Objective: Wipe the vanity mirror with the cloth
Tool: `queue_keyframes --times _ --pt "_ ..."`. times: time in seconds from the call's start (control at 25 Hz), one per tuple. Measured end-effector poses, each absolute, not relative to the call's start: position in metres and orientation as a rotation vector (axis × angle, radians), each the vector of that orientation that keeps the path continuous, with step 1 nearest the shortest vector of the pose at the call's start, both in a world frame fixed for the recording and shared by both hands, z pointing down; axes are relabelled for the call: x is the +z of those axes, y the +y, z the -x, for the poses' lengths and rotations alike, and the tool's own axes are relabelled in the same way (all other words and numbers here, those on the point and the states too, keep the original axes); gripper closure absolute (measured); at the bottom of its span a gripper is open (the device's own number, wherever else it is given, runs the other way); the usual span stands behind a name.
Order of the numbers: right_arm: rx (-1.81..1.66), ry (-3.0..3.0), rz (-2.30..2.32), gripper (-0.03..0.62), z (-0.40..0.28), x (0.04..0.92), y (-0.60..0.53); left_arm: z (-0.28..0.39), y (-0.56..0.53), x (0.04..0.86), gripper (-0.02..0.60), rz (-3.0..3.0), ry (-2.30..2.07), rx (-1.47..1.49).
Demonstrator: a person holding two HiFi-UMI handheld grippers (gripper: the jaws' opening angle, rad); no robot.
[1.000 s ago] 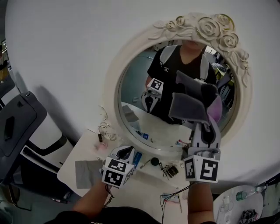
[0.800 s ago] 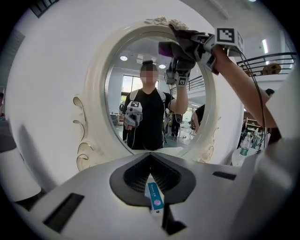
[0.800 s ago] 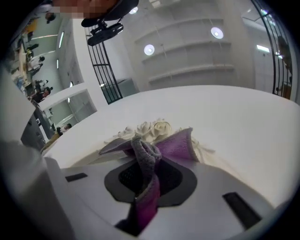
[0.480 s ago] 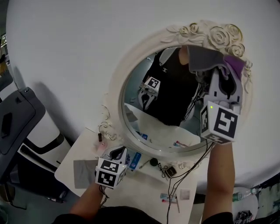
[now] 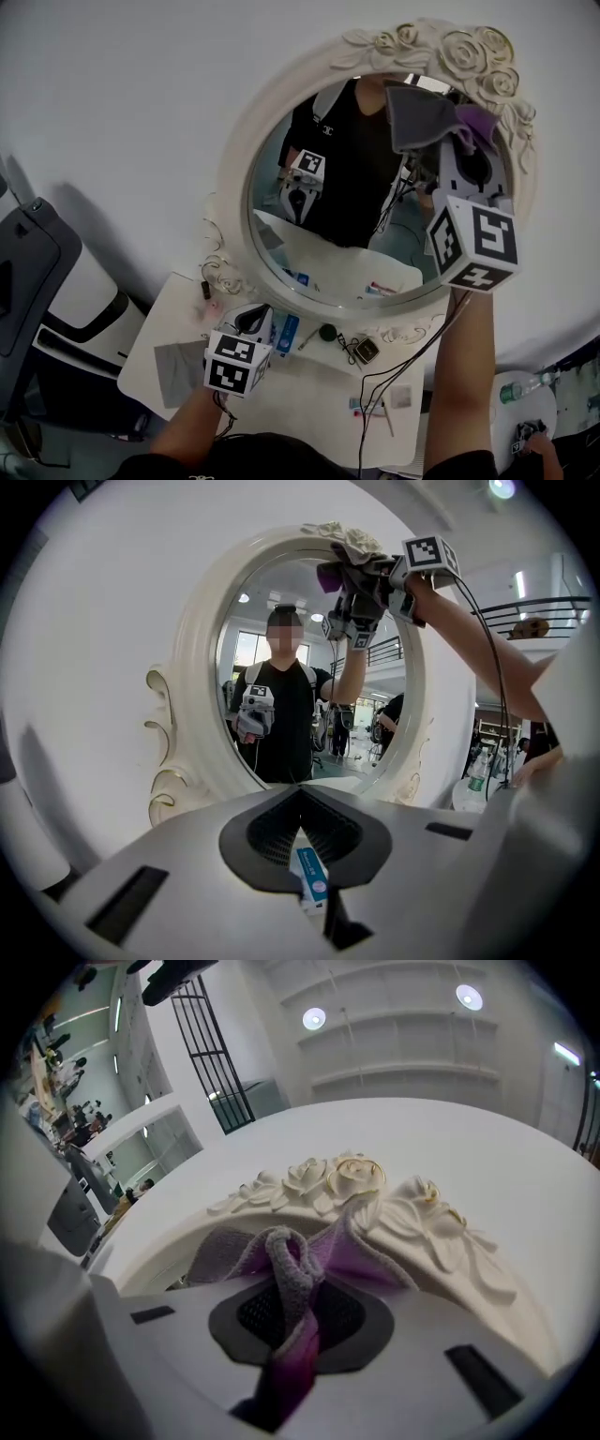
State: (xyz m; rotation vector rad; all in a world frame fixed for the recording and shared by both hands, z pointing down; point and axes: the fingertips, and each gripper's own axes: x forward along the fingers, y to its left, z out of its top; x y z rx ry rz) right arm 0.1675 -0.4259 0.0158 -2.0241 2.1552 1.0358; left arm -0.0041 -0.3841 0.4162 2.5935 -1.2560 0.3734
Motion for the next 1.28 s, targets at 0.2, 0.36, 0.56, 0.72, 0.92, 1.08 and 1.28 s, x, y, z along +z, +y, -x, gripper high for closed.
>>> queue_keyframes --times 0.2,0.36,0.56,0.72,0.92,1.08,1.28 --pt "0.927 2.185 2.040 0.546 -0.170 0.082 -0.429 -0.004 -0.381 0.420 0.580 -2.639 -1.191 0.393" --pt "0.808 2.252 2.067 0.546 -0.170 0.152 -0.430 -0.005 -0.378 0.423 0.580 -2.659 -1.167 0.400" --pt "0.663 2.368 2.123 0.546 -0.166 0.260 -0.435 -0.002 -0.382 0.420 0.580 -2.663 -1.181 0.372" --pt "0.533 2.472 2.200 0.546 -0.161 0.345 -0.438 -0.009 -0.382 0.416 0.580 -2.682 -1.181 0.375" --pt "0.272 2.528 2.249 0.546 -0.158 0.406 -0.440 -0.013 -0.376 0.414 0.580 -2.709 -1.173 0.393" --pt "0.078 2.572 2.271 0.546 -0.159 0.436 -0.444 -0.010 -0.370 0.410 0.580 -2.713 -1.171 0.383" --pt "-0.349 2.734 2.422 0.546 -0.167 0.516 -0.444 -0.009 -0.361 0.402 0.580 -2.747 -1.165 0.360"
